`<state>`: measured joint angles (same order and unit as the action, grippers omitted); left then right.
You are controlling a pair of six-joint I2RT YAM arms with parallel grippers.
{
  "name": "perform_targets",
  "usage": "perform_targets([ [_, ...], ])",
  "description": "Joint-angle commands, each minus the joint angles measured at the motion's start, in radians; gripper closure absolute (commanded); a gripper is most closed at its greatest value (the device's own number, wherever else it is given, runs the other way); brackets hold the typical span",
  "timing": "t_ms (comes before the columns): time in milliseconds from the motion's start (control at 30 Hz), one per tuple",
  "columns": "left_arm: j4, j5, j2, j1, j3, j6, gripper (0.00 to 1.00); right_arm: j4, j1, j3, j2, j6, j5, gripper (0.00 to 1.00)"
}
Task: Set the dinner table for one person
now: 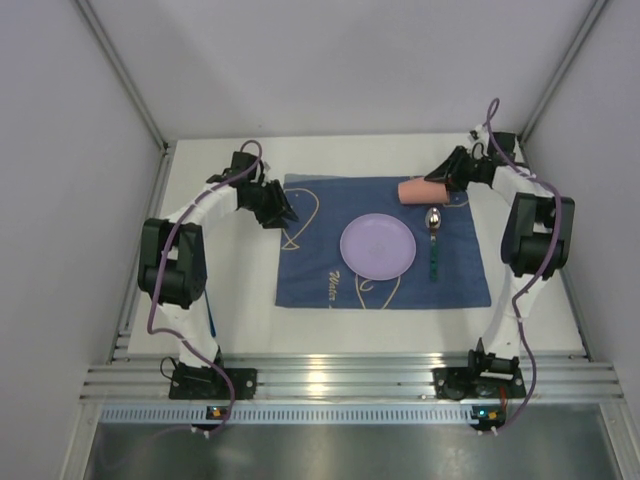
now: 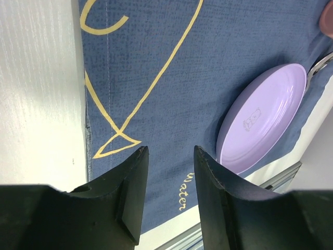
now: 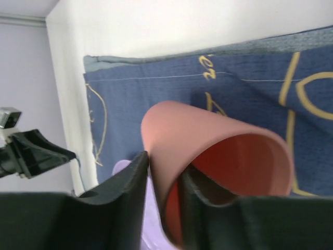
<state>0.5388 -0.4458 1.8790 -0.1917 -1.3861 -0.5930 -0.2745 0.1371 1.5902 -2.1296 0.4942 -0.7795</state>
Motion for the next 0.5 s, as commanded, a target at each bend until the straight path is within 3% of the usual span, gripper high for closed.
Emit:
perform_targets([
  [0, -0.033, -0.024, 0.008, 0.000, -0.027, 0.035, 0.55, 0.003, -0.019, 0.030, 0.091, -0.032, -0.027, 0.75],
  [167, -0.022, -0.028, 0.015, 0.003, -0.024, 0.058, 0.55, -0.121, -0.019, 0.115, 0.126, -0.078, 0.049, 0.93],
  [267, -0.008, -0.027, 0.014, 0.008, -0.024, 0.070, 0.55, -0.347, -0.053, 0.258, 0.129, -0.208, 0.285, 0.98],
  [300, -0.007, -0.022, 0.011, 0.008, -0.024, 0.073, 0.56, -0.394, -0.071, 0.292, 0.131, -0.283, 0.472, 1.00],
  [467, 0.013, 0.001, 0.006, 0.009, -0.036, 0.090, 0.57, -0.468, -0.175, 0.309, 0.137, -0.338, 0.724, 1.00],
])
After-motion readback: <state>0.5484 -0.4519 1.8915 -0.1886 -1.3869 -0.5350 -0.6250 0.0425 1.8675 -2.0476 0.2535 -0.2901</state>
